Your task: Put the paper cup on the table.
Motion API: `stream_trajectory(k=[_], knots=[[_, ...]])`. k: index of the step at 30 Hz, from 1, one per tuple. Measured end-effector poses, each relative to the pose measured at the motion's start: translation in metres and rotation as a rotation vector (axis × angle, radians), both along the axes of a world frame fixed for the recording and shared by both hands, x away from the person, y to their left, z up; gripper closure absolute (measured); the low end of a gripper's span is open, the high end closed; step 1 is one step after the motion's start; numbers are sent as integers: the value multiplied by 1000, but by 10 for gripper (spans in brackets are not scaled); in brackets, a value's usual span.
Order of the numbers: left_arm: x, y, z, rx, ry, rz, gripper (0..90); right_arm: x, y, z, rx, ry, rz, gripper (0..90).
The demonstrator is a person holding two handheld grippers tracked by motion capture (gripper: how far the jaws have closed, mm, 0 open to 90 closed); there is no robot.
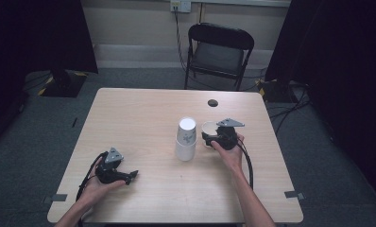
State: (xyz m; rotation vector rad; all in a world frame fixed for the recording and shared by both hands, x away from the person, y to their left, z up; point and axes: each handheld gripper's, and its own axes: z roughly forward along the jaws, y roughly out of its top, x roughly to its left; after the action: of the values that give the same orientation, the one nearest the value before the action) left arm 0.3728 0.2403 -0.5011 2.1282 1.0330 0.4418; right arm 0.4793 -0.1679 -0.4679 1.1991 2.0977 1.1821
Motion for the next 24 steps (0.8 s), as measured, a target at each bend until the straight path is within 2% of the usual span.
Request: stream_trajectory(k=[2, 8, 10, 12, 18, 22, 24], knots=[[1, -2, 0, 4, 1, 4, 71, 0, 0, -1, -21, 3, -1, 276], [1, -2, 0, 4, 1, 4, 70, -2, -2, -1, -21, 28, 0, 246], [1, -2, 0, 4, 2, 7, 69, -2, -2, -3, -14, 50, 4, 165], [1, -2, 0, 4, 2, 7, 69, -2, -3, -3, -7, 58, 4, 153], [1, -3, 0, 4, 2, 8, 70, -7, -8, -2, 27, 58, 7, 148], [0, -3, 0, 5, 2, 15, 70, -11, -11, -1, 14, 68, 9, 149], [-1, -3, 0, 8, -4, 21, 74, -15, -12, -1, 22, 66, 9, 149]])
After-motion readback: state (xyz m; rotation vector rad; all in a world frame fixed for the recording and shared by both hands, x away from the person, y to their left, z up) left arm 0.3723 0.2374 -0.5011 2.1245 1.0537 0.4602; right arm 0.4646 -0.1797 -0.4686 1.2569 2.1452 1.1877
